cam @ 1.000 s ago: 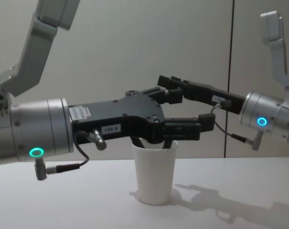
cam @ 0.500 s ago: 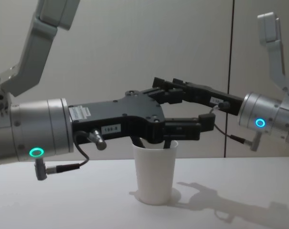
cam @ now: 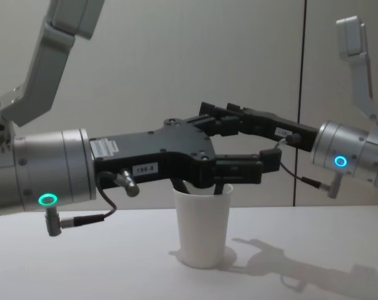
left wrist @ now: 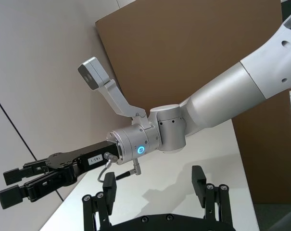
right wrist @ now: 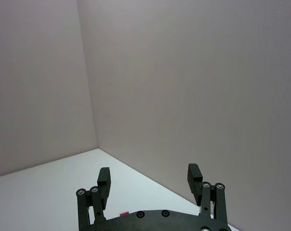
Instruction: Place the pen into the pen holder.
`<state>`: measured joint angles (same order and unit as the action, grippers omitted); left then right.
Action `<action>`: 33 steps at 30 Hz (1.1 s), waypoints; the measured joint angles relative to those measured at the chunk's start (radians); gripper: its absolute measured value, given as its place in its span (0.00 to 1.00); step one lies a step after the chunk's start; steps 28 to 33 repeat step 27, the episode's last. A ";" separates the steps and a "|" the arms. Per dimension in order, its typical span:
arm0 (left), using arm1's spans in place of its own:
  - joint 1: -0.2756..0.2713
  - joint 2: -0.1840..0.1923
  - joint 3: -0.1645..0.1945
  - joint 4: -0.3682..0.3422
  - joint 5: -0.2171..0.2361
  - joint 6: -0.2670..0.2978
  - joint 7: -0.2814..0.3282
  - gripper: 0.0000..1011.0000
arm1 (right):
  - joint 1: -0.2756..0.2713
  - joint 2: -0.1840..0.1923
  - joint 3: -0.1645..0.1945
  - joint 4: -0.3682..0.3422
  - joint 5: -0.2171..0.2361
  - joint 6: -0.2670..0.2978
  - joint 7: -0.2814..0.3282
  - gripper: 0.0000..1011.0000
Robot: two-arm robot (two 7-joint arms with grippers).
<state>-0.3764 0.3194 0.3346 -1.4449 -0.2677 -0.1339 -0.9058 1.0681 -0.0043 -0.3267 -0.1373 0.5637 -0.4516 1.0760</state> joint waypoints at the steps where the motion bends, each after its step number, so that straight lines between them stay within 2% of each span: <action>1: 0.000 0.000 0.000 0.000 0.000 0.000 0.000 0.99 | 0.000 0.000 0.000 0.000 0.000 0.000 0.000 0.99; 33: 0.000 0.000 0.000 0.000 0.000 0.000 0.000 0.99 | 0.003 -0.001 0.001 0.006 -0.003 -0.004 0.002 0.99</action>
